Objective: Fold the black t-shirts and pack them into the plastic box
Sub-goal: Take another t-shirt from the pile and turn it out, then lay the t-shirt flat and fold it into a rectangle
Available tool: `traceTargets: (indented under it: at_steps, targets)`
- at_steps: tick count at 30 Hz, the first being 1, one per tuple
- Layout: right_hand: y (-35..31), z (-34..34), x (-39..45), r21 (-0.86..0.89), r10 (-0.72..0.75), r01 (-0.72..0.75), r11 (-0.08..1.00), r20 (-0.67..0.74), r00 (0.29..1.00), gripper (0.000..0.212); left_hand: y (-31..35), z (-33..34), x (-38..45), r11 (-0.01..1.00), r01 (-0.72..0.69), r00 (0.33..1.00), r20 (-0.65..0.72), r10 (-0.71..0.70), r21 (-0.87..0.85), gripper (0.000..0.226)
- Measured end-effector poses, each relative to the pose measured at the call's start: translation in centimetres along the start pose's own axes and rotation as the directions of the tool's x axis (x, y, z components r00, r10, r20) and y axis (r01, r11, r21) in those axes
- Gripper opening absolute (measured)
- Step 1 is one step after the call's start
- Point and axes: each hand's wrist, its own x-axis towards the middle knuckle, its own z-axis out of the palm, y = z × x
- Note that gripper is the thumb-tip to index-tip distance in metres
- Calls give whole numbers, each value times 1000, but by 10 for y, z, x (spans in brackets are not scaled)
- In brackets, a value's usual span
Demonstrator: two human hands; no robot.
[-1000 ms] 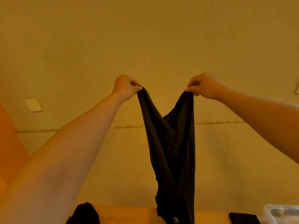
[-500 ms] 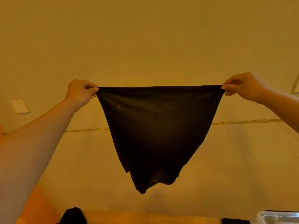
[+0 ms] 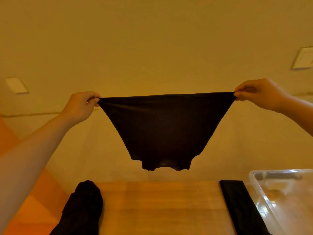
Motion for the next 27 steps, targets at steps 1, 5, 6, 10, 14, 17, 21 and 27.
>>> traceTargets:
  at_steps: [1, 5, 6, 10, 14, 17, 21, 27]
  targets:
    - [1, 4, -17, 10, 18, -18, 1000, 3, 1000, 2, -7, 1, -18, 1000, -16, 1000, 8, 16, -14, 21]
    - [8, 27, -97, 61, 106, -109, 992, 46, 993, 7, -35, 6, -100, 996, -35, 996, 75, 41, -80, 20]
    - [5, 33, -120, 87, 132, -137, 987, 57, 990, 10, -41, 6, -122, 994, -33, 995, 89, 42, -107, 20]
    - [-5, 62, -210, 242, 274, -282, 928, 69, 959, 5, -60, 10, -210, 969, -7, 990, 134, 41, -248, 26]
    - [-4, 87, -293, 239, 345, -367, 899, 131, 930, 6, -85, 22, -292, 955, -32, 977, 194, 92, -296, 27]
    - [-1, 108, -347, 94, 380, -405, 910, 205, 902, 16, -101, 36, -353, 956, -54, 942, 303, 144, -289, 25]
    - [21, 139, -401, -147, 378, -350, 925, 271, 885, 37, -118, 59, -416, 961, -112, 882, 419, 214, -254, 24]
    - [31, 178, -435, -406, 373, -182, 895, 459, 807, 19, -125, 86, -466, 965, -203, 831, 492, 261, -169, 24]
